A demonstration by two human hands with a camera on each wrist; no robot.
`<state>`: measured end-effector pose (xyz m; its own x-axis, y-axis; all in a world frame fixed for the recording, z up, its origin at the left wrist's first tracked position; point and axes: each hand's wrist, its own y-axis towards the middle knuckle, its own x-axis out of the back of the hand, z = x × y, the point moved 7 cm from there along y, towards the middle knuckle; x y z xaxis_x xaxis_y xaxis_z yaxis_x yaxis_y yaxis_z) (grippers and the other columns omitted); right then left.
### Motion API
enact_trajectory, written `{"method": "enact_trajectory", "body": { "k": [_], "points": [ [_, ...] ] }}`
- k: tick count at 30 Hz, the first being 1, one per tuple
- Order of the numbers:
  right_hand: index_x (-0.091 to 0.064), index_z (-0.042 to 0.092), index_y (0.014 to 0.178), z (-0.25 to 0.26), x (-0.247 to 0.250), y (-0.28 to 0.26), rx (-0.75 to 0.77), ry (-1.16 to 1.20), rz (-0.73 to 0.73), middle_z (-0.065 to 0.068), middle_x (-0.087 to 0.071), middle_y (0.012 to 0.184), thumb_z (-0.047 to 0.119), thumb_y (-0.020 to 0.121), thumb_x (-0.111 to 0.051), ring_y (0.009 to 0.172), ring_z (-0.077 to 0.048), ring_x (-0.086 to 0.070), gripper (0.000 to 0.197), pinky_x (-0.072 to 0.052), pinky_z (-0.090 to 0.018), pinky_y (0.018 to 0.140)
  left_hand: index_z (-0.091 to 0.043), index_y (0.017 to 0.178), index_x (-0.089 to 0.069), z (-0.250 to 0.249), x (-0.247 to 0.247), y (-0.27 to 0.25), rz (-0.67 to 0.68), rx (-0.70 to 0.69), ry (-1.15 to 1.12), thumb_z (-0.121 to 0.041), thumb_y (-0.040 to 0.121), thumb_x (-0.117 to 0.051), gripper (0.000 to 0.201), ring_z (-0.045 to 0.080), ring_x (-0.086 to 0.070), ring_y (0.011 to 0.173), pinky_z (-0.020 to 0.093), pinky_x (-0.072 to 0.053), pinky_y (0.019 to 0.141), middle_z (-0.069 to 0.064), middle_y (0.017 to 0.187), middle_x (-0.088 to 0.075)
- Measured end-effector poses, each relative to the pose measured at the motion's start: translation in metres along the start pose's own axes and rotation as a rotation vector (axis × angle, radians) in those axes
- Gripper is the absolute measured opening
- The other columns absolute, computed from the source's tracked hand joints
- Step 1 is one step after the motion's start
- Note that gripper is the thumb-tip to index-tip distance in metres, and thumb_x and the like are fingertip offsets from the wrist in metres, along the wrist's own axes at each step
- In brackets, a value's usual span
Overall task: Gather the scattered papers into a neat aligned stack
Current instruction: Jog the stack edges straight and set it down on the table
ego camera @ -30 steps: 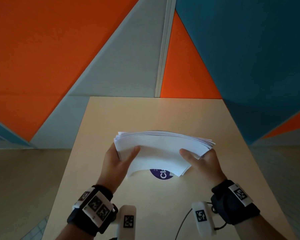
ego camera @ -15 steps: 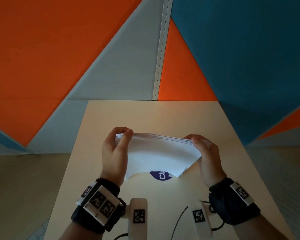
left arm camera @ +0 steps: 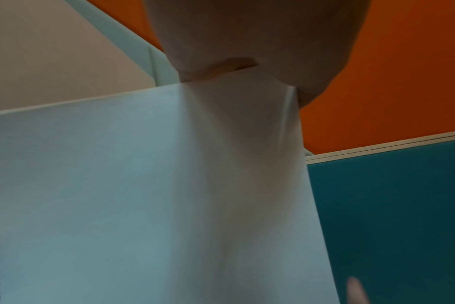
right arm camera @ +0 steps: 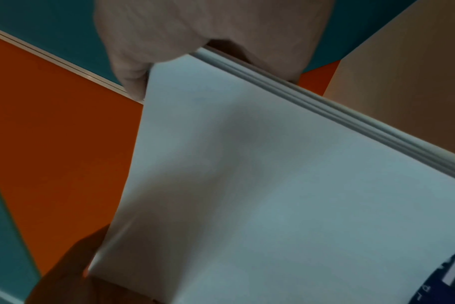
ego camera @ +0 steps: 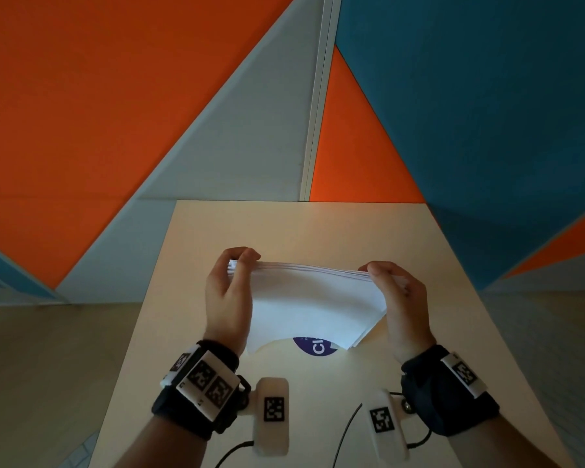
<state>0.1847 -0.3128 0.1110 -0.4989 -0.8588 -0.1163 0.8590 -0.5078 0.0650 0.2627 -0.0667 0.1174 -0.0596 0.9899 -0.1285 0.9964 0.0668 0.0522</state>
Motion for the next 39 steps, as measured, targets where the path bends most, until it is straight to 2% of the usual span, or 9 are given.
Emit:
{"method": "enact_trajectory", "body": {
  "k": [7,14,17,21,26,29,32,36,39],
  "points": [
    [-0.065,0.006,0.075,0.001,0.002,0.002,0.020,0.009,-0.024,0.005,-0.063,0.066,0.023,0.070,-0.074,0.062,-0.010,-0.058,0.020,-0.046,-0.017,0.058,-0.024,0.078,-0.061,-0.005,-0.002,-0.002,-0.011,-0.073,0.062,-0.027,0.084,-0.061,0.007,-0.002,-0.057,0.079,0.021,-0.040,0.080,-0.020,0.074,-0.064],
    [-0.069,0.013,0.087,0.006,-0.003,-0.001,0.032,-0.077,0.080,0.011,-0.069,0.080,0.036,0.055,-0.079,0.073,-0.005,-0.064,0.041,-0.050,-0.015,0.062,-0.024,0.078,-0.062,-0.002,-0.001,0.002,-0.059,-0.056,0.073,-0.026,0.087,-0.058,0.010,0.003,-0.057,0.080,0.023,-0.041,0.078,-0.015,0.078,-0.063],
    [-0.068,0.014,0.095,0.002,-0.001,-0.003,0.014,-0.176,0.141,0.002,-0.070,0.091,0.010,0.056,-0.091,0.078,-0.008,-0.067,0.045,-0.053,-0.019,0.063,-0.024,0.078,-0.062,-0.002,-0.001,0.004,-0.073,-0.063,0.089,-0.029,0.086,-0.057,0.011,0.008,-0.057,0.076,0.026,-0.043,0.076,-0.013,0.076,-0.063],
    [-0.071,0.005,0.084,0.002,0.002,0.000,0.014,-0.175,0.099,0.001,-0.074,0.077,-0.009,0.066,-0.084,0.069,-0.010,-0.068,0.027,-0.053,-0.022,0.060,-0.018,0.080,-0.064,-0.005,-0.003,0.006,-0.098,-0.077,0.085,-0.032,0.086,-0.058,0.016,0.013,-0.060,0.075,0.031,-0.047,0.074,-0.006,0.076,-0.066],
    [-0.071,0.003,0.084,0.011,0.005,0.002,0.055,-0.162,0.130,0.000,-0.075,0.078,-0.003,0.066,-0.086,0.071,-0.010,-0.070,0.025,-0.054,-0.021,0.061,-0.019,0.079,-0.063,-0.018,-0.002,0.000,-0.101,-0.150,0.099,-0.026,0.092,-0.058,0.016,0.006,-0.058,0.071,0.023,-0.046,0.069,-0.009,0.074,-0.065],
    [-0.071,0.009,0.086,0.004,0.003,-0.002,0.022,-0.167,0.159,0.001,-0.075,0.080,0.020,0.063,-0.086,0.073,-0.010,-0.070,0.029,-0.054,-0.021,0.064,-0.026,0.079,-0.062,-0.007,-0.001,-0.004,-0.073,-0.093,0.074,-0.040,0.085,-0.059,0.016,0.006,-0.059,0.074,0.023,-0.045,0.073,-0.011,0.076,-0.065],
    [-0.071,0.008,0.086,0.000,0.001,-0.004,0.013,-0.132,0.121,0.001,-0.074,0.080,0.038,0.058,-0.081,0.075,-0.010,-0.070,0.042,-0.054,-0.019,0.066,-0.025,0.080,-0.060,-0.004,-0.001,-0.006,-0.048,-0.087,0.058,-0.047,0.077,-0.064,0.022,-0.001,-0.058,0.081,0.010,-0.041,0.077,-0.019,0.078,-0.063],
    [-0.067,0.007,0.072,0.000,-0.004,-0.004,-0.005,-0.040,0.069,0.008,-0.068,0.068,0.043,0.062,-0.071,0.065,-0.005,-0.062,0.038,-0.047,-0.014,0.059,-0.021,0.081,-0.061,-0.005,0.000,-0.005,-0.027,-0.096,0.076,-0.031,0.077,-0.070,0.014,0.011,-0.060,0.082,0.029,-0.046,0.080,-0.012,0.079,-0.064],
    [-0.066,0.013,0.066,-0.001,-0.004,-0.003,-0.022,-0.005,0.052,0.009,-0.064,0.062,0.041,0.061,-0.072,0.061,-0.005,-0.060,0.029,-0.045,-0.014,0.058,-0.019,0.084,-0.061,-0.002,0.002,-0.005,-0.027,-0.080,0.053,-0.040,0.072,-0.071,0.026,0.010,-0.060,0.081,0.028,-0.045,0.079,-0.010,0.081,-0.064]
  ]
}}
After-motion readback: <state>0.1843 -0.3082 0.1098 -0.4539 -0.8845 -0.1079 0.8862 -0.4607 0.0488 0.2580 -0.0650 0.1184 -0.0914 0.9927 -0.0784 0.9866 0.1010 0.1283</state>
